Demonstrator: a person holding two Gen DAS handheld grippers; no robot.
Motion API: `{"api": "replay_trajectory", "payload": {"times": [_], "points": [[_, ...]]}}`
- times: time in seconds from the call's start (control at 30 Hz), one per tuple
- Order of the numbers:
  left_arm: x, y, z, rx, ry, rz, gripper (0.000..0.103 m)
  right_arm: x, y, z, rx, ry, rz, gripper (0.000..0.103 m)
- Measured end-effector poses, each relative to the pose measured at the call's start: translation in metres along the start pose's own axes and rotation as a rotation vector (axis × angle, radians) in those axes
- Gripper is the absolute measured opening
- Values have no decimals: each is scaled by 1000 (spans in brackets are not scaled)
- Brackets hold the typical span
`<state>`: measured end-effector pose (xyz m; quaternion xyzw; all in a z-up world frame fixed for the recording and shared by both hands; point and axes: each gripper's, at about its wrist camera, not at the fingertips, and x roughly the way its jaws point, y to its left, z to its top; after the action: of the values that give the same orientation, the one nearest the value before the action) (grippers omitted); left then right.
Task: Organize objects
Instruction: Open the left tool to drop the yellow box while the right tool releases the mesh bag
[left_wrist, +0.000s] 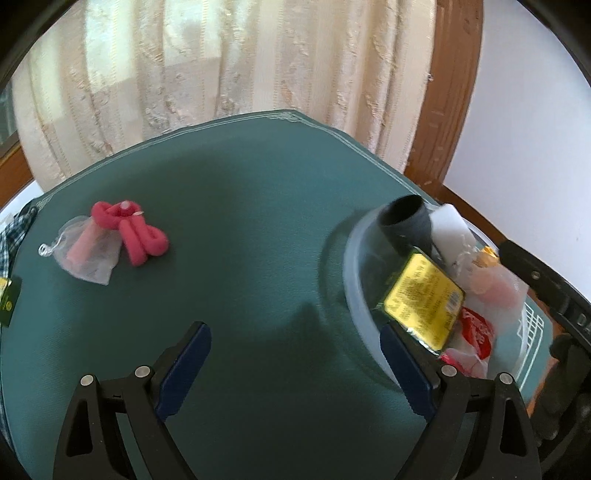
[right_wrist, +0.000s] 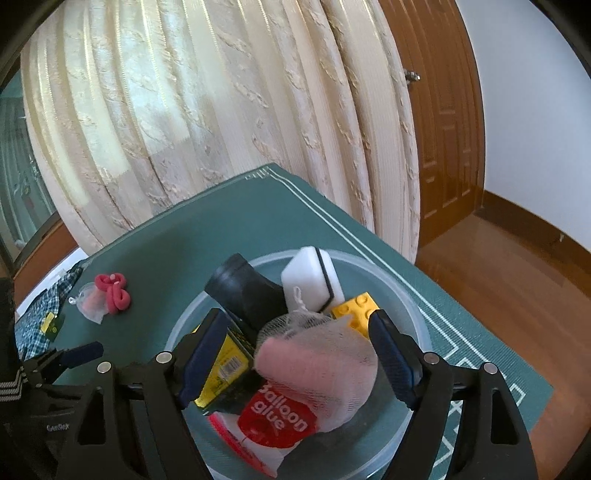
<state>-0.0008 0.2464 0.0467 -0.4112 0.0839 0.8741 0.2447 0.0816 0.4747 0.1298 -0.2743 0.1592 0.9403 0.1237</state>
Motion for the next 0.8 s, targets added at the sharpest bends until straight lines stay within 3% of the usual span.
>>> {"api": "replay_trajectory", "payload": {"times": [0.27,0.8], "points": [[-5,32,2,-61,-17,49,95,-10,23,5,-29,-52,8,82],[-21,116,-4,-219,-51,155,95,-7,105,7,-148,-63,145,82]]}}
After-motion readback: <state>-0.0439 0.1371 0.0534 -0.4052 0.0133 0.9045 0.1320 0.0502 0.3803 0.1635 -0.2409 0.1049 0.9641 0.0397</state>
